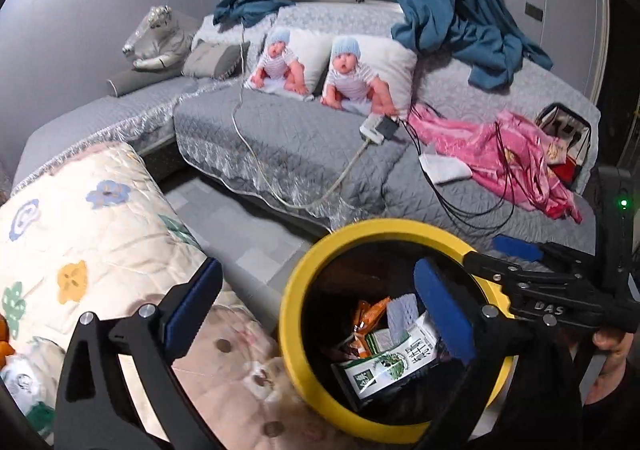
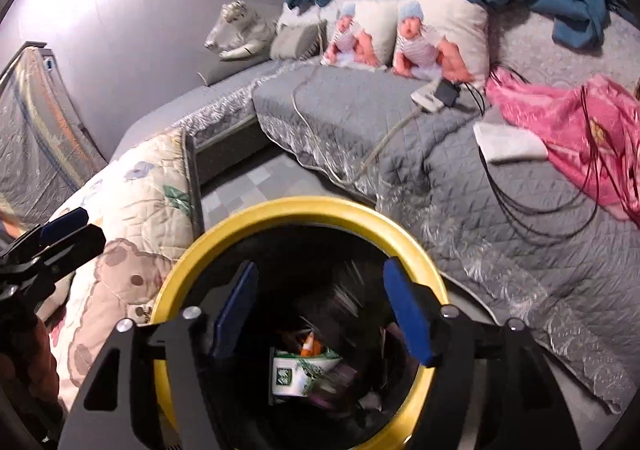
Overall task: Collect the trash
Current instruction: 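Open both tools to drop the carton and bag into the bin, then move both open tools back over the remaining trash on the bed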
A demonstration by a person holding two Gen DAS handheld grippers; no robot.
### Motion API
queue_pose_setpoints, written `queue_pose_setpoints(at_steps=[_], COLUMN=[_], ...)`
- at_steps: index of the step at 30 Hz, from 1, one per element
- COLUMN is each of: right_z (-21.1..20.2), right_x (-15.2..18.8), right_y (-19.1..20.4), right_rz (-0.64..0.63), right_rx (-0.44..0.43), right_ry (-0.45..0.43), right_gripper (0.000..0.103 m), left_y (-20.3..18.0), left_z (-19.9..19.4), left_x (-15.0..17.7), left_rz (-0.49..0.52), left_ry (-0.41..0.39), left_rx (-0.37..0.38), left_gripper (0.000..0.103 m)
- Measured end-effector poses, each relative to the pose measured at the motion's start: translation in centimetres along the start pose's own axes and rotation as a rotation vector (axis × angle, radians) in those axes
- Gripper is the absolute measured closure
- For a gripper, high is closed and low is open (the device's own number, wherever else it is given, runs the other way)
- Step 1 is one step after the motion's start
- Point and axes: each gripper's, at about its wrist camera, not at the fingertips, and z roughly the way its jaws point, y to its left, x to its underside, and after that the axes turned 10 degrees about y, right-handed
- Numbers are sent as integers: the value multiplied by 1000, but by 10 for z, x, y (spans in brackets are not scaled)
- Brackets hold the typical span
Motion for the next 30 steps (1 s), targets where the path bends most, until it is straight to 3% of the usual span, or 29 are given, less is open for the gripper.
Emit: queue_pose_setpoints(at_steps=[1,6,11,17,24,30], right_z=[-6,-26,-42,-54,-51,-33], right_x=[-1,-9,-11,-14,-14,-1], right_y=[3,26,57,102,181,259], right_rz=[-10,-108,-211,-340,-600,-887], right_rx=[1,-58,-129,-247,-393,-500], right_ry=[-31,-111,-189,-262,-262,-170], right_gripper=[23,21,15,9,8,8], left_y=[4,33,66,120,206,264], left_z=[-6,-45,-88,-144,-192,-218], left_x=[0,-3,2,31,83,133], left_rz=[-1,-16,-6,-25,-80,-22], left_ry=[-15,-91,-176,-255,-205,-90], left_rx=[-4,-12,-66,-156,-268,-212], left_gripper=[8,8,8,8,8,8])
